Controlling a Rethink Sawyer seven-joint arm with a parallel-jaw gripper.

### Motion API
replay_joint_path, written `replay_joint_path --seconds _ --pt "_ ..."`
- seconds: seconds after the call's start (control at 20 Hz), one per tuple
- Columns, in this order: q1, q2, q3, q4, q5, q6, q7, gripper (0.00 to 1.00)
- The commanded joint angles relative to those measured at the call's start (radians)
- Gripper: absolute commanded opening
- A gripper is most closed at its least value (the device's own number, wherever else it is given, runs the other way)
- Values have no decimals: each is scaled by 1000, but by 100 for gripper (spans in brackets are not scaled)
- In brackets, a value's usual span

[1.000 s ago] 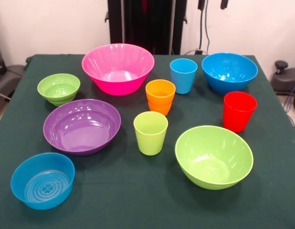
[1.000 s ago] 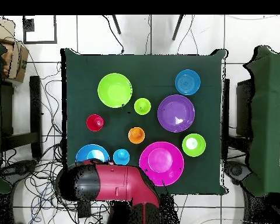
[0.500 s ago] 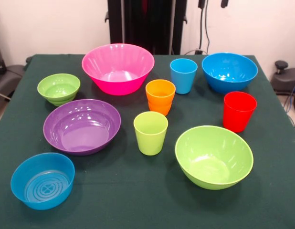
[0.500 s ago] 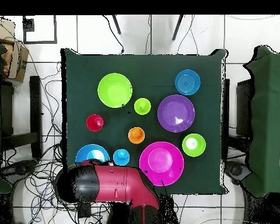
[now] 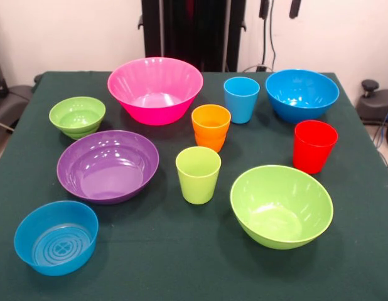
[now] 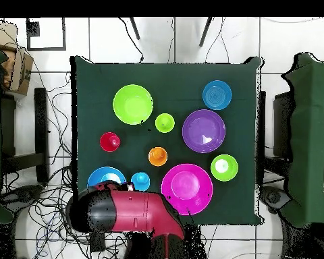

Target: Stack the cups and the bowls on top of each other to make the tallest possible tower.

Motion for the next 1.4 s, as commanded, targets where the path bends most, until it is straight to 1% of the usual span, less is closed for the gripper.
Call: replay_joint_path --seconds 0.05,0.2,0.45,0.7,0.8,0.9,0.95,1.0,1.05,1.15,1.25,1.4 --pt "16 132 12 40 -52 -186 188 100" --pt "14 152 14 46 -45 -227 193 100" --pt "-20 194 48 59 -39 -301 184 100" --pt "-38 212 65 63 -43 -336 180 100" --pt "-17 220 45 42 -44 -326 184 100" --pt "34 228 -2 1 -22 -296 217 100" --pt "77 241 -43 -44 -2 -254 246 100" --pt "100 249 -64 -73 8 -223 258 100" --pt "138 265 -98 -124 25 -166 280 100" --pt "186 293 -144 -191 44 -97 313 100" --pt "226 326 -182 -247 60 -59 345 100" --pt "270 366 -224 -304 77 -24 394 100"
